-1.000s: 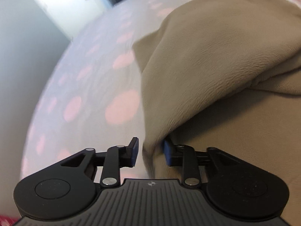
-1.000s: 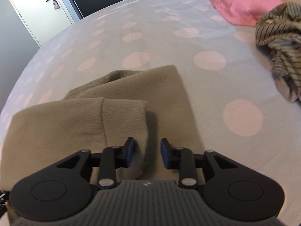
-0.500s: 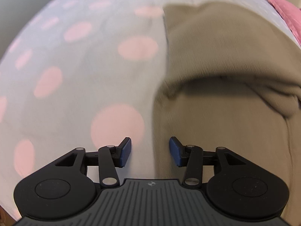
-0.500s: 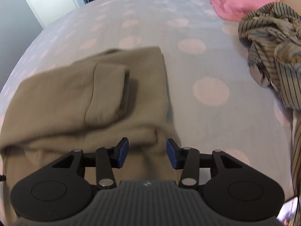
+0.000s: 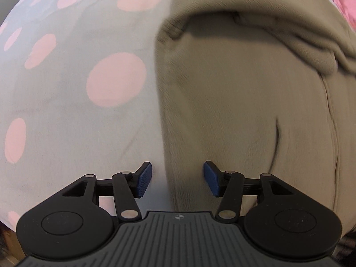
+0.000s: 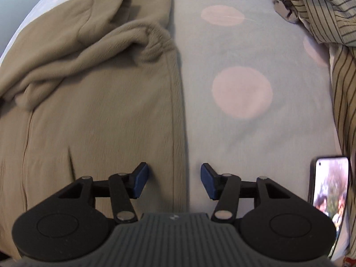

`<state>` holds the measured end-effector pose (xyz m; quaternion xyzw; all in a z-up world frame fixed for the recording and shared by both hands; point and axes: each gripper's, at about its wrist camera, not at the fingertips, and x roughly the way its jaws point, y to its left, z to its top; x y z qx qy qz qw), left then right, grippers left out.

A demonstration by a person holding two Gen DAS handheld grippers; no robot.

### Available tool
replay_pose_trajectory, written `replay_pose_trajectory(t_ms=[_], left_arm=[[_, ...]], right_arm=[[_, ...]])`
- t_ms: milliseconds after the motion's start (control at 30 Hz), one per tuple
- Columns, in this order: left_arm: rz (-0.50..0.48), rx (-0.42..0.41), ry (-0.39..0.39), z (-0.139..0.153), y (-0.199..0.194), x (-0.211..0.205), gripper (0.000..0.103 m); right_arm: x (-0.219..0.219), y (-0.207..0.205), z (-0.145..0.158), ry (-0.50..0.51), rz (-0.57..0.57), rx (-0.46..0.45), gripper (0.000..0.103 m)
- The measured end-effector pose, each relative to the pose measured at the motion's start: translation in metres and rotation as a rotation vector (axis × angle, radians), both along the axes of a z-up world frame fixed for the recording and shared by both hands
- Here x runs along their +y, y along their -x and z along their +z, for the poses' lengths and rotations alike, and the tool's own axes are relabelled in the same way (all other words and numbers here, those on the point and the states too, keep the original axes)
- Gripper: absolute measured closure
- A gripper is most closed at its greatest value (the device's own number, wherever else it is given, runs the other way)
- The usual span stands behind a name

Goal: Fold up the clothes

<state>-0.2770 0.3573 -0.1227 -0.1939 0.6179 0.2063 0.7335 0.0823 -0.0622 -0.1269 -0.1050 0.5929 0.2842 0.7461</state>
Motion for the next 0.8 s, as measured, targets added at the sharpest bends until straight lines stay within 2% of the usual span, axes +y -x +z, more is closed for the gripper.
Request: replay_pose_trajectory(t_ms=[167, 233, 300, 333, 367, 400, 500, 567, 800], left_arm=[[-0.058, 0.072, 0.008, -0.003, 0.009, -0.021, 0.053], [-0.091, 0.112, 0.017, -0.005, 0.013, -0.033, 0.053], [-0.139, 0.14, 0.009, -0.005, 0.017, -0.047, 0.057], [-0.167, 0.146, -0.002, -0.004, 0.019, -0.055, 0.064], [-0.188, 0.142, -0.022, -0.002, 0.02, -0.061, 0.07], [-0.21, 0.138, -0.042, 0.001, 0.021, -0.067, 0.072], [-0.244, 0.123, -0.078, 0.006, 0.025, -0.078, 0.084], [-0.226, 0.107, -0.078, 0.01, 0.028, -0.076, 0.091], [-0.189, -0.002, -0.081, 0.035, 0.031, -0.071, 0.095]], right_arm=[[-0.008, 0.037, -0.003, 0.048, 0.078, 0.067, 0.047], [-0.009, 0.052, -0.005, 0.07, 0.125, 0.08, 0.05], [-0.009, 0.059, -0.004, 0.071, 0.146, 0.075, 0.064], [-0.009, 0.062, -0.003, 0.072, 0.157, 0.073, 0.069], [-0.01, 0.063, -0.001, 0.067, 0.157, 0.069, 0.081], [-0.01, 0.063, 0.001, 0.062, 0.156, 0.064, 0.085], [-0.013, 0.067, 0.01, 0.043, 0.155, 0.049, 0.089], [-0.014, 0.073, 0.016, 0.036, 0.17, 0.019, 0.09], [-0.011, 0.085, 0.04, -0.009, 0.212, -0.093, 0.092]])
